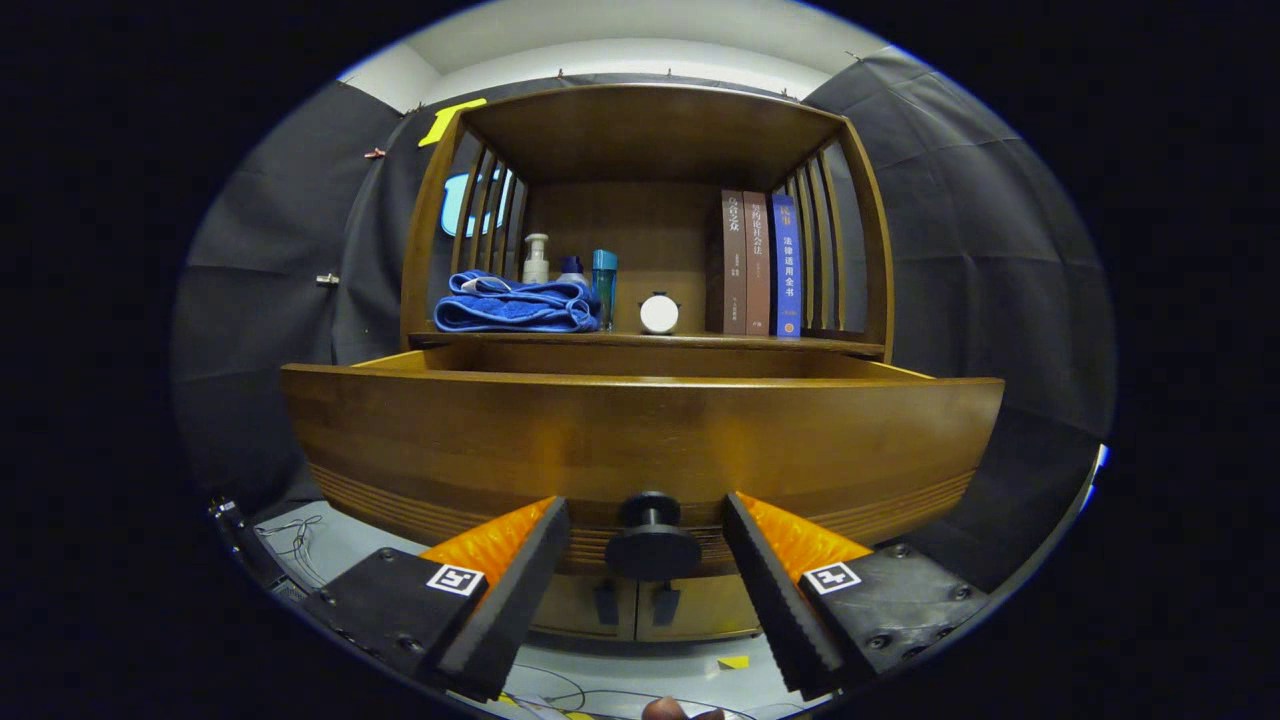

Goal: Pull open the drawer, take out the items inside it, and place them on the countertop above the cabinet.

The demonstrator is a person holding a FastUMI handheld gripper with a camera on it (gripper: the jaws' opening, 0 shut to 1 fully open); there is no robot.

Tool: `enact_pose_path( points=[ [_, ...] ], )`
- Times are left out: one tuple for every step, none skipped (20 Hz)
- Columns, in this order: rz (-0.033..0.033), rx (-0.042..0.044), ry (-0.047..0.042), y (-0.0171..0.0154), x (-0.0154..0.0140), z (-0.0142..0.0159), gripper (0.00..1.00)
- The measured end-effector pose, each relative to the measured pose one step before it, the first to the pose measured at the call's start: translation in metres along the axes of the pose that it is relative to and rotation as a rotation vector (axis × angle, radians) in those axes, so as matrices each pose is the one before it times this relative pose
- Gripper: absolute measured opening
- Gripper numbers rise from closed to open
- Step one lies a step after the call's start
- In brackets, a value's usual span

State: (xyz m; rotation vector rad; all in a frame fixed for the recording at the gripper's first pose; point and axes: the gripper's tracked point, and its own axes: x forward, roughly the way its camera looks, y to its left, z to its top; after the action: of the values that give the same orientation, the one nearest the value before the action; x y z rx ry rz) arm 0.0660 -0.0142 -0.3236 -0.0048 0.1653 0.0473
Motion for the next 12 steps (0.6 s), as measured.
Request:
enact_pose_path(
  points=[
    [0.00159,0.00316,0.00177,-0.00156,0.00127,-0.00111,0.99],
    [0.00187,0.01064,0.00073,-0.00013,-0.00098,0.00105,1.00],
    [0.00072,0.00525,-0.00406,0.00026,0.00033,0.00199,1.00],
    [-0.00077,-0.00325,-0.00295,0.00035,0.00234,0.00166,1.00],
    [-0.00142,-0.00496,0.00446,-0.00137,0.00338,0.00088,0.99],
    [-0.00112,0.00438,0.00066,0.00050,0.00453,0.00307,0.99],
    [0.00036,0.00255,0.01026,0.00048,0.00703,0.00122,0.99],
    [0.00016,0.00089,0.01089,0.00198,0.00778,-0.00063,0.99],
    [-0.00028,-0.00757,-0.00001,-0.00151,0.00913,0.00249,0.99],
    [-0.00093,-0.00318,0.00568,0.00004,0.00818,-0.00082,0.99],
    [-0.00038,-0.00744,-0.00179,0.00106,0.00794,0.00134,0.99],
    [-0.00101,-0.00152,0.00055,-0.00019,0.00805,0.00107,1.00]
  ],
)
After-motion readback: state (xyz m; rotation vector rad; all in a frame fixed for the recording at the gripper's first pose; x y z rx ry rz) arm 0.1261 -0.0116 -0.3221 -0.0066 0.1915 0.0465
